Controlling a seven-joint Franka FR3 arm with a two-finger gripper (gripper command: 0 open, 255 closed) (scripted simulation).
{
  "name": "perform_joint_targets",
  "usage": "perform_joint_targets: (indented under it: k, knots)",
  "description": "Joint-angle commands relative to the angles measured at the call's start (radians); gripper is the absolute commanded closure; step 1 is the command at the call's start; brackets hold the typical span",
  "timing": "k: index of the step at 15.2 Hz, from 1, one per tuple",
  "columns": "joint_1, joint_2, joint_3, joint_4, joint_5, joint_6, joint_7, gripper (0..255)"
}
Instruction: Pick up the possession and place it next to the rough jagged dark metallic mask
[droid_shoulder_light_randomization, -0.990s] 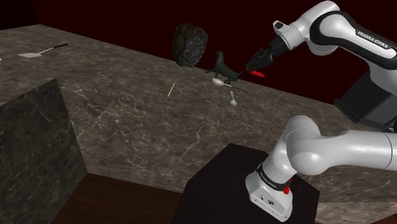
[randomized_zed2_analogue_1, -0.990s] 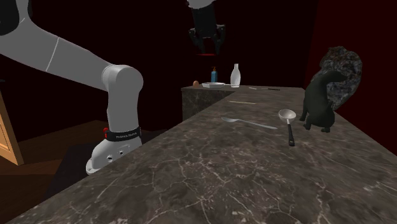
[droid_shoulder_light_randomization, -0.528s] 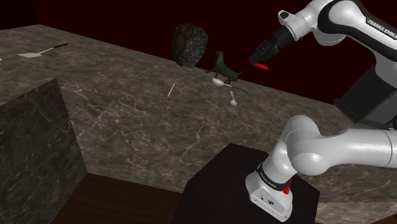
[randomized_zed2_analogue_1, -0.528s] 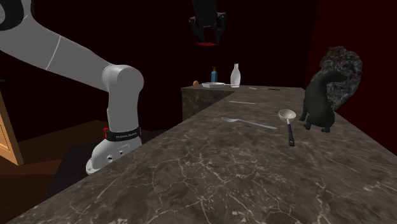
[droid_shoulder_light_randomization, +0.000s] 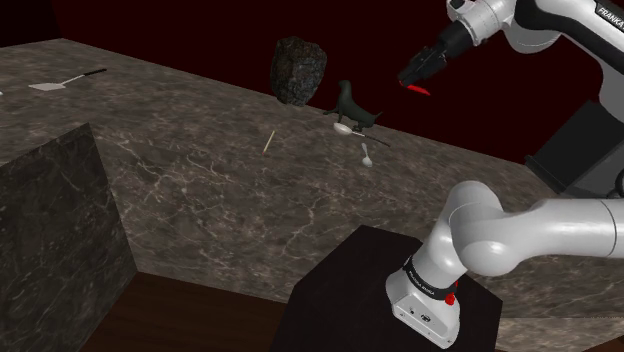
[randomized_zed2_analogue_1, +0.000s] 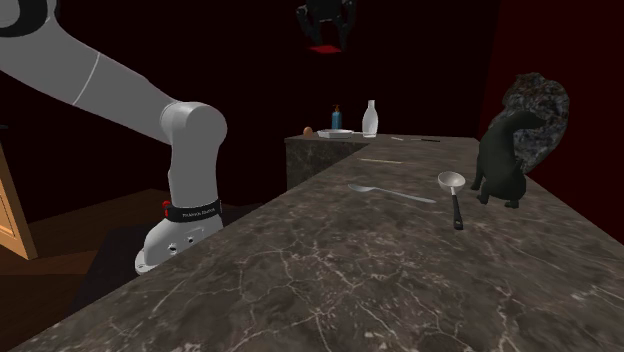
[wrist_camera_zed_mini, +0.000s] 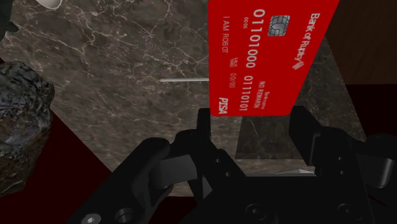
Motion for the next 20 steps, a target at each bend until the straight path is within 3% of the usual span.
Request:
perform_joint_targets:
  k: [1,5,8,15,20]
  knots:
    - [0.008,0.012,0.007,0.032,0.007,-0.019,0.005,255]
    - [0.021,0.035,0.018,0.091,0.018,-0.054,0.013,255]
    - [0.08,0.134,-0.027,0.145,0.026,0.004,0.002,255]
    - [0.244,0.378,-0.172,0.317,0.078,0.099,-0.046,255]
    - [0.403,0.571,-0.341,0.484,0.167,0.128,-0.11,255]
